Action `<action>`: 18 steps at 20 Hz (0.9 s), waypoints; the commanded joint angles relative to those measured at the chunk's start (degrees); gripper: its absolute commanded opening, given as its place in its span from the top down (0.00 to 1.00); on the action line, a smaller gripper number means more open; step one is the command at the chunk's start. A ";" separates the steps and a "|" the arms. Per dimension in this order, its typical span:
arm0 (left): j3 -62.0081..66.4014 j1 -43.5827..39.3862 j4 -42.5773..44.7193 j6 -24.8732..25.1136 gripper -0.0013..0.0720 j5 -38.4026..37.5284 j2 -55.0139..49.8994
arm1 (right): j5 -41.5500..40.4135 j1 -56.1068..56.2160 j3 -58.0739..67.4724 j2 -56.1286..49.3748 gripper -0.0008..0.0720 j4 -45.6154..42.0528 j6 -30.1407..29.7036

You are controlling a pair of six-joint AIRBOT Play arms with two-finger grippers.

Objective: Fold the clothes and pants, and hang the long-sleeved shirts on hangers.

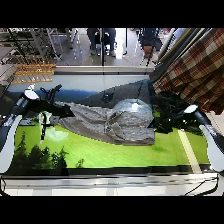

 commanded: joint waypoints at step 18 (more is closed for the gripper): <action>0.07 -2.75 -0.07 0.00 0.96 -2.84 -0.02 | 1.22 -8.28 0.85 -3.61 0.12 2.43 -10.43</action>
